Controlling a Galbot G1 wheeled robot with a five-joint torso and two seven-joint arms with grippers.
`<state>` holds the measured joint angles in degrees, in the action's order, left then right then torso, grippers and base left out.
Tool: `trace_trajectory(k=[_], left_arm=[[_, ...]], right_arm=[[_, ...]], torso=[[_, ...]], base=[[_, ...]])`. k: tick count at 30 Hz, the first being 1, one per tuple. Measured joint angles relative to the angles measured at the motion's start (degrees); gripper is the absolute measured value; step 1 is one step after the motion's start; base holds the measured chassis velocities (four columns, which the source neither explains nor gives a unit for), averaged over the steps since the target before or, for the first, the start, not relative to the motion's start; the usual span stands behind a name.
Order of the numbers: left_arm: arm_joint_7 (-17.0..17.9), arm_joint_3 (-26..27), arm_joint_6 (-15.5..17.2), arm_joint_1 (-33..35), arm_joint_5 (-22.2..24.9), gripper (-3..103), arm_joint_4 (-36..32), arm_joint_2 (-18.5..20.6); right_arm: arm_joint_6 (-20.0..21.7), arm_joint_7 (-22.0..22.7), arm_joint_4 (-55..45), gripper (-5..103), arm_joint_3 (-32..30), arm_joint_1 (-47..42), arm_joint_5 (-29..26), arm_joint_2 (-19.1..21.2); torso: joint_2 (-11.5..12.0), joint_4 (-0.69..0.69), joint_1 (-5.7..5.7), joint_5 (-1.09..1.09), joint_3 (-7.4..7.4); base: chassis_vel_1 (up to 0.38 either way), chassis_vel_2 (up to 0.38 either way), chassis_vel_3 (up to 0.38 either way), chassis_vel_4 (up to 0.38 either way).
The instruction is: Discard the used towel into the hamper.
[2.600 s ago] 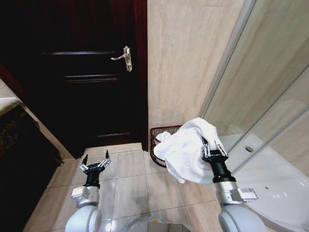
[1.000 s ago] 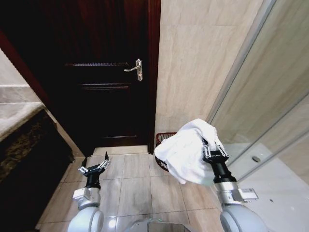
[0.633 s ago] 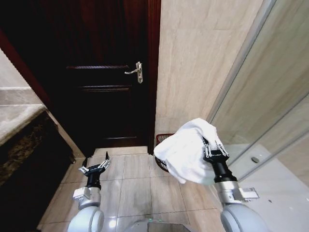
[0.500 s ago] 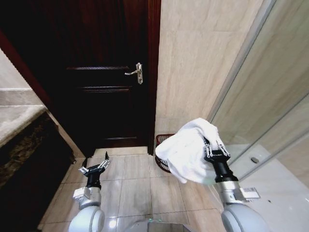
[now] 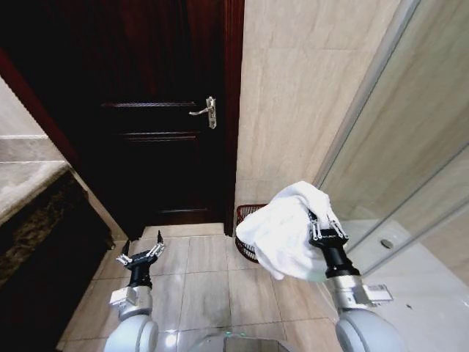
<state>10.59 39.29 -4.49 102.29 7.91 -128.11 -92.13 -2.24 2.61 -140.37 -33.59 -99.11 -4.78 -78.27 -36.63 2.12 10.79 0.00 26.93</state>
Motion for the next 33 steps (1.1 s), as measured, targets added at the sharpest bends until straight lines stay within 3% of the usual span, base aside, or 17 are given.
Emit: trace_trajectory(k=[23, 33], left_arm=[[-0.3, 0.0, -0.7, 0.1, -0.7, 100, 0.3, 0.0], [-0.6, -0.4, -2.3, 0.6, -2.2, 100, 1.0, 0.0]], right_arm=[[0.5, 0.1, 0.8, 18, 0.6, 2.0, -0.3, 0.8], [4.1, 5.0, 0.6, 18, 3.0, 8.1, -4.8, 4.3]], torso=[[0.3, 0.00, -0.12, 0.01, -0.19], [0.4, 0.00, -0.16, 0.01, -0.23]], base=[[-0.059, 0.053, 0.054, -0.058], [-0.050, 0.056, 0.051, -0.052]])
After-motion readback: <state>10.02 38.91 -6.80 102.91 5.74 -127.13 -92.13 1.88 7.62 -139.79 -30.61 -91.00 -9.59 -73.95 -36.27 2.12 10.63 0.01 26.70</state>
